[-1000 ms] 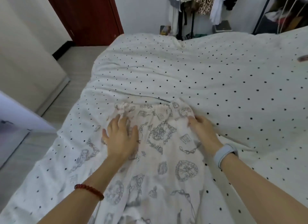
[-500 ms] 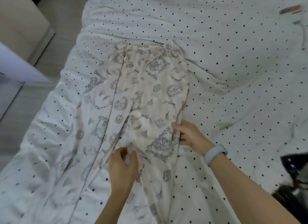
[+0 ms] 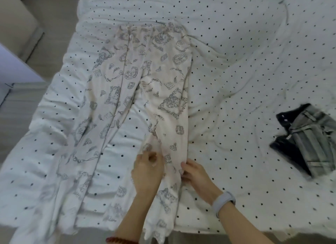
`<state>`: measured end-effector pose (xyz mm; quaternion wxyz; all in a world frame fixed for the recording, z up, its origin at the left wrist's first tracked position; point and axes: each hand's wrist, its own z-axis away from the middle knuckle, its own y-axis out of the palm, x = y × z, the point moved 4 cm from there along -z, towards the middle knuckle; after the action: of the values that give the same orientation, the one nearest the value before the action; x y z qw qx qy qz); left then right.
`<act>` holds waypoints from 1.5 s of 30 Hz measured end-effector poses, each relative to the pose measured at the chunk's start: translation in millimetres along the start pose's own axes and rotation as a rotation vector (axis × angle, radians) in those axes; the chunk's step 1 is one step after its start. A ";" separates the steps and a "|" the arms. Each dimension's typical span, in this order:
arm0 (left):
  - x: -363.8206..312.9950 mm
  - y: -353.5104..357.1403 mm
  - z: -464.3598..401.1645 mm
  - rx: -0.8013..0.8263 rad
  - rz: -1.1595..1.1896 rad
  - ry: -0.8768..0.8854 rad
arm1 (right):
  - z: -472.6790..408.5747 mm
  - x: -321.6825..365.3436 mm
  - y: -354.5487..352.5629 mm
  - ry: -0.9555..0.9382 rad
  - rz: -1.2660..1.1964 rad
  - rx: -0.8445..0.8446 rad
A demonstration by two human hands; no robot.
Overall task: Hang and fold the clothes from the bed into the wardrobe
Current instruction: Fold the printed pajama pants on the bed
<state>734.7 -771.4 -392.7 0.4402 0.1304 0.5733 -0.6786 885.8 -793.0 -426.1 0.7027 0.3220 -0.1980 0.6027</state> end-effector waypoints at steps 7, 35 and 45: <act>8.4 5.2 31.9 0.382 0.486 -0.173 | 42.2 -36.2 1.2 0.000 -0.065 -0.121; 25.3 -35.4 100.3 0.717 0.829 -0.399 | 157.4 -26.2 -35.6 -0.280 0.290 -0.420; 90.6 23.0 176.1 0.660 0.471 -0.448 | 163.7 -113.9 -88.2 0.007 0.336 -0.256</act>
<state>757.1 -968.2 -415.4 0.6303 0.2403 0.1724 -0.7178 967.6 -994.0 -404.0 0.6283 0.1906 -0.3213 0.6824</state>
